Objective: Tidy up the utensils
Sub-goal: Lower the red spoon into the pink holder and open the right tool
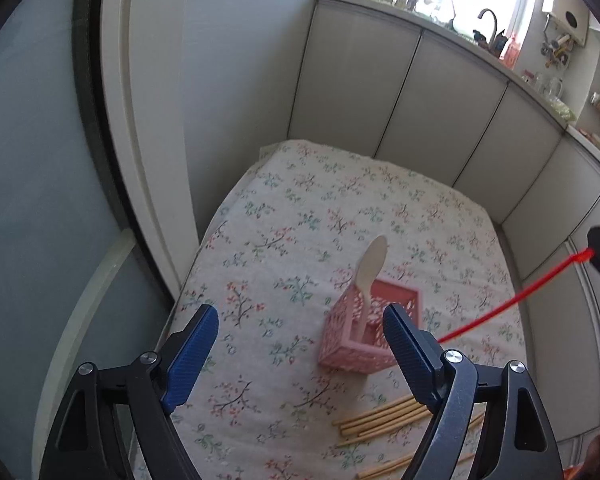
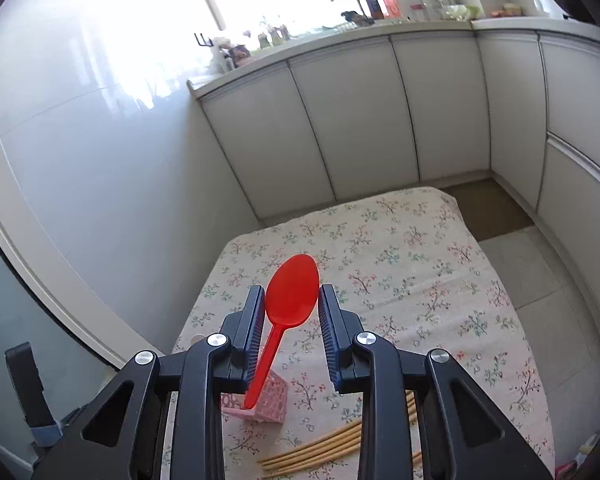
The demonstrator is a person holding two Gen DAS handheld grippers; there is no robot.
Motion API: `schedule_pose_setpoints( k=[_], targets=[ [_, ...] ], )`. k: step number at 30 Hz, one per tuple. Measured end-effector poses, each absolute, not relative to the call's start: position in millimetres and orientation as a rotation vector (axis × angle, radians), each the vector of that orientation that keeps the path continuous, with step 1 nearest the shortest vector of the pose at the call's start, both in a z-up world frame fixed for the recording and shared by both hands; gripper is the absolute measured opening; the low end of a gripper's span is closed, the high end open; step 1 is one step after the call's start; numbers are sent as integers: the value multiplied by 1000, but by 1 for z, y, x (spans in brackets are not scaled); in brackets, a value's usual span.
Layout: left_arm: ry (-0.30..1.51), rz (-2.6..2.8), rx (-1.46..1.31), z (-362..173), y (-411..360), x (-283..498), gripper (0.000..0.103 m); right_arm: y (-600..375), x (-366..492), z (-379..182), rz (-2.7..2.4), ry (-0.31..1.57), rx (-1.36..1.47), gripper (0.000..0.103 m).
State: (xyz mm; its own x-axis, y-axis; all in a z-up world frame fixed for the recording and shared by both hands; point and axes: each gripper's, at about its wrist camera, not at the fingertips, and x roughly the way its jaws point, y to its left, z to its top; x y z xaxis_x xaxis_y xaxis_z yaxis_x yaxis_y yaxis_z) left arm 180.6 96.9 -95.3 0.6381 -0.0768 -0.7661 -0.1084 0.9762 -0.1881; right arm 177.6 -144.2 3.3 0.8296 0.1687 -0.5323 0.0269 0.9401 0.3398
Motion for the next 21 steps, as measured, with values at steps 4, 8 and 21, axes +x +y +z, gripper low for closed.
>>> schedule_pose_setpoints(
  k=[4, 8, 21],
  targets=[
    [952, 38, -198, -110, 103, 182, 86, -112, 193, 1, 93, 567, 240, 29],
    [979, 38, -201, -116, 108, 187, 86, -81, 207, -14, 84, 568, 116, 29],
    [1035, 12, -159, -125, 99, 195, 86, -44, 235, -57, 106, 649, -15, 30]
  ],
)
